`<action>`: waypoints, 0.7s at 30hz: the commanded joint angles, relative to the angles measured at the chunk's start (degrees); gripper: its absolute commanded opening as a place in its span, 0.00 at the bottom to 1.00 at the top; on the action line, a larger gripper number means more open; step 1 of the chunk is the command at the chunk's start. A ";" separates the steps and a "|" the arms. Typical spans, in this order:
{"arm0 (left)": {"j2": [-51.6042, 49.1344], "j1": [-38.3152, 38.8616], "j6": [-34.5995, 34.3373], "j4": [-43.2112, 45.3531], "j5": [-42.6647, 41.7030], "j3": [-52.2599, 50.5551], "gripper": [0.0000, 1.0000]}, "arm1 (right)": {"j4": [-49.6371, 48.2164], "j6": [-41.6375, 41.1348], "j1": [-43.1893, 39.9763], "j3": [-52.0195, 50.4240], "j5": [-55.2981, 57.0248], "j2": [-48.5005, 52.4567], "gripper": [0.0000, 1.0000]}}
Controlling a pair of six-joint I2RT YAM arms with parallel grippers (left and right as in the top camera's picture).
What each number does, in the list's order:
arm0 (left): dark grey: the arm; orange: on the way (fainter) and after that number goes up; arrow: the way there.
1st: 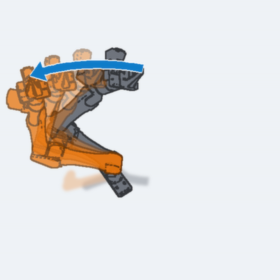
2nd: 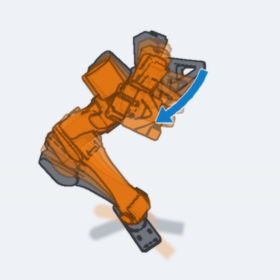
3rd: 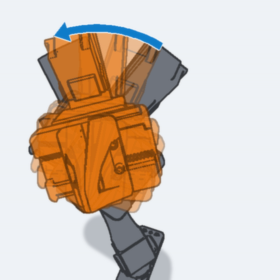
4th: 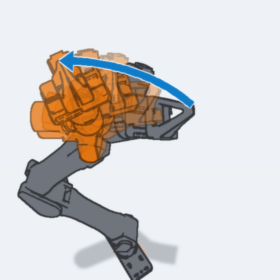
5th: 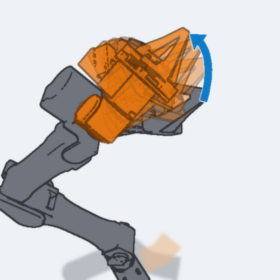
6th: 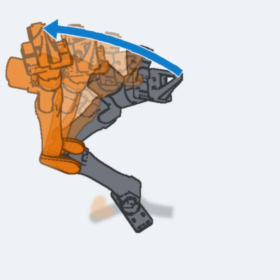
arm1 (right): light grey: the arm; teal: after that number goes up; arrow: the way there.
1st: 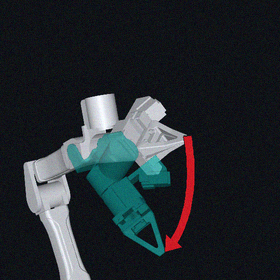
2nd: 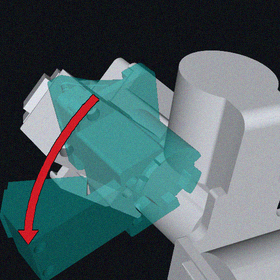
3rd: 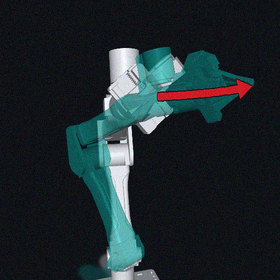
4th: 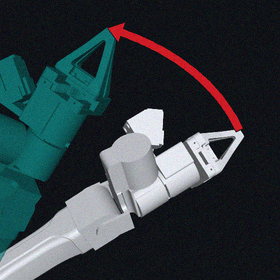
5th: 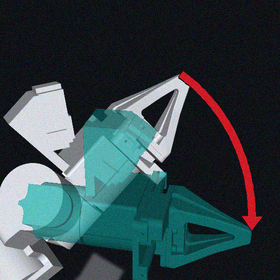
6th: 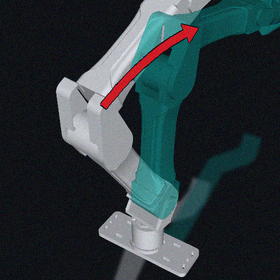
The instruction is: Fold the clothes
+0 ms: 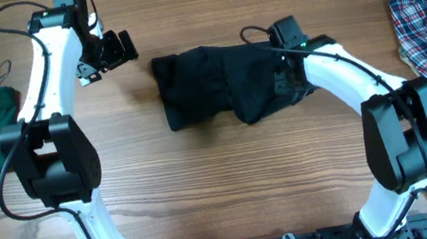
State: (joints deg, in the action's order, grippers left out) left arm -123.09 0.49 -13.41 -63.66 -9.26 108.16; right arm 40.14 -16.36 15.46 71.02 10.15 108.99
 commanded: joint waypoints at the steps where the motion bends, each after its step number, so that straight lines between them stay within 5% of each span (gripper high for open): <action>1: 1.90 0.15 -0.50 0.66 0.31 -0.17 1.00 | 4.37 1.29 -0.44 11.19 1.09 -6.25 0.19; 2: 1.90 0.15 -0.50 0.46 0.31 -0.17 1.00 | 5.66 0.74 -0.44 14.40 -1.81 -8.04 0.34; 4: 1.90 0.15 -0.50 0.28 0.31 -0.17 1.00 | 5.73 -6.60 -0.44 18.78 -12.52 -9.29 0.45; 12: 1.90 0.15 -0.50 -0.61 0.31 -0.17 1.00 | 1.44 -27.30 4.55 18.86 -16.83 -0.57 0.34; 13: 1.90 0.15 -0.50 -0.66 0.31 -0.17 1.00 | -0.02 -26.91 5.73 18.86 -16.55 0.52 0.38; 16: 1.90 0.15 -0.50 -1.22 0.31 -0.17 1.00 | -3.04 -2.71 8.70 18.86 -16.35 3.13 0.61; 17: 1.90 0.15 -0.50 -1.25 0.31 -0.17 1.00 | -0.52 -0.70 8.41 18.86 -13.49 3.17 0.67; 19: 1.90 0.15 -0.52 -0.90 0.28 -0.17 1.00 | 3.72 -13.75 5.90 18.86 -12.44 3.15 0.66; 21: 1.90 0.15 -0.52 -0.37 0.28 -0.17 1.00 | 4.37 -22.93 4.55 18.53 -16.63 3.32 0.52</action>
State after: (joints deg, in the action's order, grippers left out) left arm -123.09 0.49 -13.43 -64.49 -9.28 108.16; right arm 44.10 -29.23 22.09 89.89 -4.38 111.55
